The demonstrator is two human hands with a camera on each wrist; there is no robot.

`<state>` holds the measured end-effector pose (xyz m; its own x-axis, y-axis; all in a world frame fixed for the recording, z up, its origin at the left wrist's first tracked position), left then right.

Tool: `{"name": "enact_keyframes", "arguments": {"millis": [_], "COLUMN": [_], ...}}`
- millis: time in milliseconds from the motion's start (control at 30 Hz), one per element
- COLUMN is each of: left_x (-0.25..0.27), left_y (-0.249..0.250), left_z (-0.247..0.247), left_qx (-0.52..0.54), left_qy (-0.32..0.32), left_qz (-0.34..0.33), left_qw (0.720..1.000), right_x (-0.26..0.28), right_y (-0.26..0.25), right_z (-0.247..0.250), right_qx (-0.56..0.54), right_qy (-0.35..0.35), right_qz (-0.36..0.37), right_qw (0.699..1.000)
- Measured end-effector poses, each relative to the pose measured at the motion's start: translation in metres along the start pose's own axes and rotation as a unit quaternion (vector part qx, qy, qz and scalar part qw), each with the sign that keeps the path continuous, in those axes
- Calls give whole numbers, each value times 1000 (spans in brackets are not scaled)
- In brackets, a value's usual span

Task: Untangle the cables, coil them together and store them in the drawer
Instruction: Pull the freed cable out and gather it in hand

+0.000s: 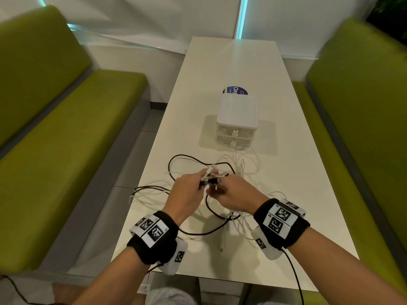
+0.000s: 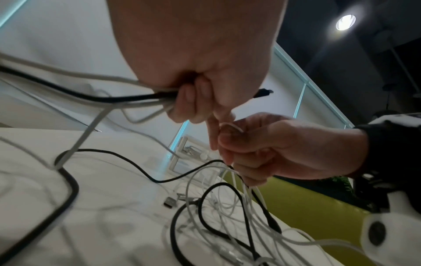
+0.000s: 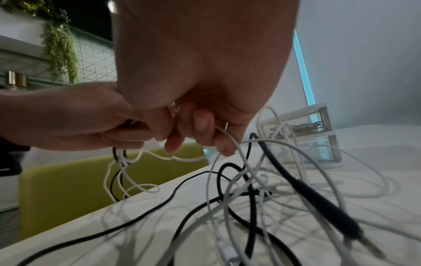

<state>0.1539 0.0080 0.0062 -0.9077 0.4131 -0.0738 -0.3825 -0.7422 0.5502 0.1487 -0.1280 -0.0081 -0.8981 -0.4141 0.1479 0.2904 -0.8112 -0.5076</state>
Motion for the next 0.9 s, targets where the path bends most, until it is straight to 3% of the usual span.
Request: {"name": "enact_keyframes", "arguments": {"millis": [100, 233, 333, 400, 500, 600, 733, 833, 900], "left_x": [-5, -16, -18, -18, -16, -13, -14, -10, -7], "left_y": [0, -8, -20, -26, -31, -43, -57, -44, -32], "left_z": [9, 13, 15, 23, 53, 87, 86, 70, 52], "left_qx": [20, -87, -56, 56, 239, 273, 226, 228, 231], "left_qy": [28, -57, -104, -56, 66, 154, 148, 141, 99], "left_qz": [-10, 9, 52, 91, 129, 163, 160, 122, 75], "left_qw": [999, 995, 992, 993, 960, 935, 950, 956, 965], "right_x": [0, 0, 1, 2, 5, 8, 5, 0, -2], "right_y": [1, 4, 8, 9, 17, 24, 20, 20, 19], "right_z": [-2, 3, 5, 4, 2, 4, 9, 6, 3], "right_qx": [-14, -23, -41, -59, -93, -102, -87, -79, -73], "right_qy": [0, 0, -11, -14, -15, -22, -3, 1, -4], "right_qz": [0, -16, -16, -18, -45, -69, -73, -78, -82], "right_qw": [1000, 1000, 999, 998, 995, 992, 994, 994, 994]}}
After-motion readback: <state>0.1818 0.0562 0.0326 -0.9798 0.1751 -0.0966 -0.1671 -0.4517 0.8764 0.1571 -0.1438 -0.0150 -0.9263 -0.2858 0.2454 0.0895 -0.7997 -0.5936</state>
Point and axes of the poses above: each hand's wrist, its own x-axis away from the middle knuckle, its own z-axis out of the back of the hand, y = z × x, the point moved 4 cm from there along -x, towards the middle knuckle, and after that the axes turned 3 degrees about -y, right-handed, at the moved point
